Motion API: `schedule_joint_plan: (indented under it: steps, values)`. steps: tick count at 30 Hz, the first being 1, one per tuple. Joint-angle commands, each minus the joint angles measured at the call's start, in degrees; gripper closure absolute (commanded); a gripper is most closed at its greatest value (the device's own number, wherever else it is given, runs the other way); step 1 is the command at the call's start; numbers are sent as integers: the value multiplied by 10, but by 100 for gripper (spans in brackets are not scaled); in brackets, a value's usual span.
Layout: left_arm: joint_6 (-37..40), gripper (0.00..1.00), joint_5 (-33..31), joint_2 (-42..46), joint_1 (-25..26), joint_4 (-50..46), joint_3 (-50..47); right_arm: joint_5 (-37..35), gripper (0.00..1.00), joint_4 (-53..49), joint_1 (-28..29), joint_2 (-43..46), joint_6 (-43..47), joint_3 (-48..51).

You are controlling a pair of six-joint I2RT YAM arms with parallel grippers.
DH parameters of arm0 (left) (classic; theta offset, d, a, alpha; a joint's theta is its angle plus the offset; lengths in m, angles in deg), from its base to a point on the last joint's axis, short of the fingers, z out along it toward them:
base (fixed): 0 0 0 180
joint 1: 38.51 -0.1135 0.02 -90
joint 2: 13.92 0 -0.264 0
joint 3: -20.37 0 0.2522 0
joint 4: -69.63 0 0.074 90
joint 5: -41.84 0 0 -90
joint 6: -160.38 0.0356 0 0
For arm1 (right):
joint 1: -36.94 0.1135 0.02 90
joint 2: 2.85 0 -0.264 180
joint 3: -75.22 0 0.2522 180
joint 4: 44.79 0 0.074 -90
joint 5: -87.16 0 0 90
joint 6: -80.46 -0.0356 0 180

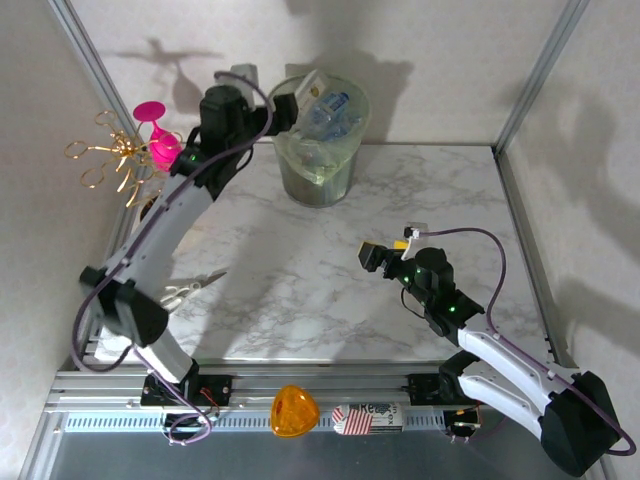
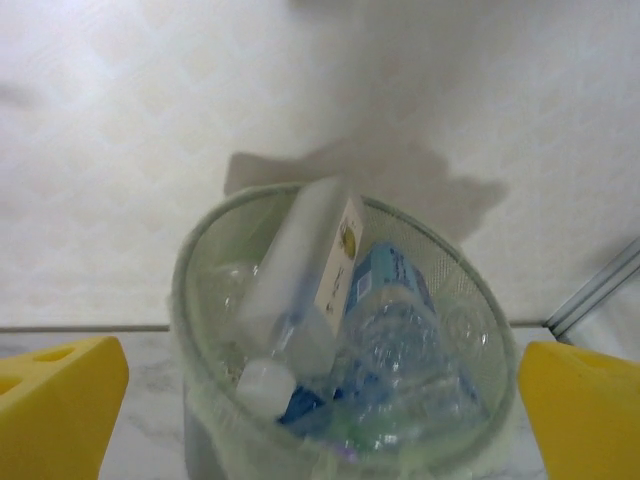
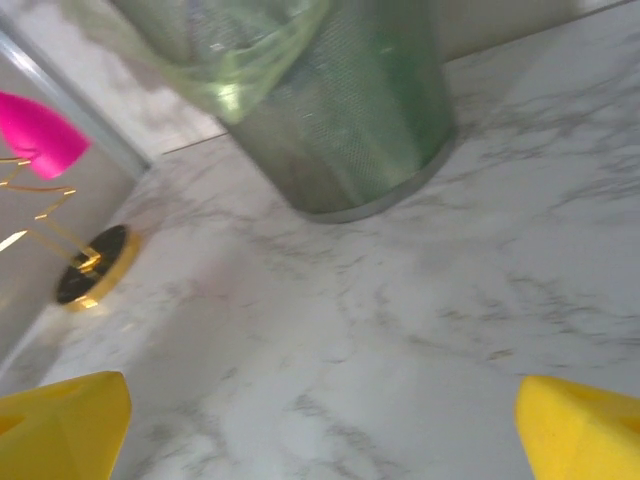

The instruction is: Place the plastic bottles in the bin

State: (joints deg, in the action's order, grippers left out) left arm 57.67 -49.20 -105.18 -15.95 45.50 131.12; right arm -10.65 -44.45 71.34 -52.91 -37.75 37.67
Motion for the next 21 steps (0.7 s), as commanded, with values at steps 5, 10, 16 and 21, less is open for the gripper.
schedule_joint_plan:
  steps: [5,10,16,21]
  values:
    - [-43,0,-110,215,0,128,-314,-167,1,60,-28,-29,155,39]
    - [-3,0,-242,320,-1,132,-503,-163,1,167,-94,-83,250,60]
    - [-14,0,-387,371,-2,210,-662,-127,1,260,-177,-166,277,47]
    - [-25,0,-449,350,-4,341,-745,-86,1,366,-227,-273,290,44]
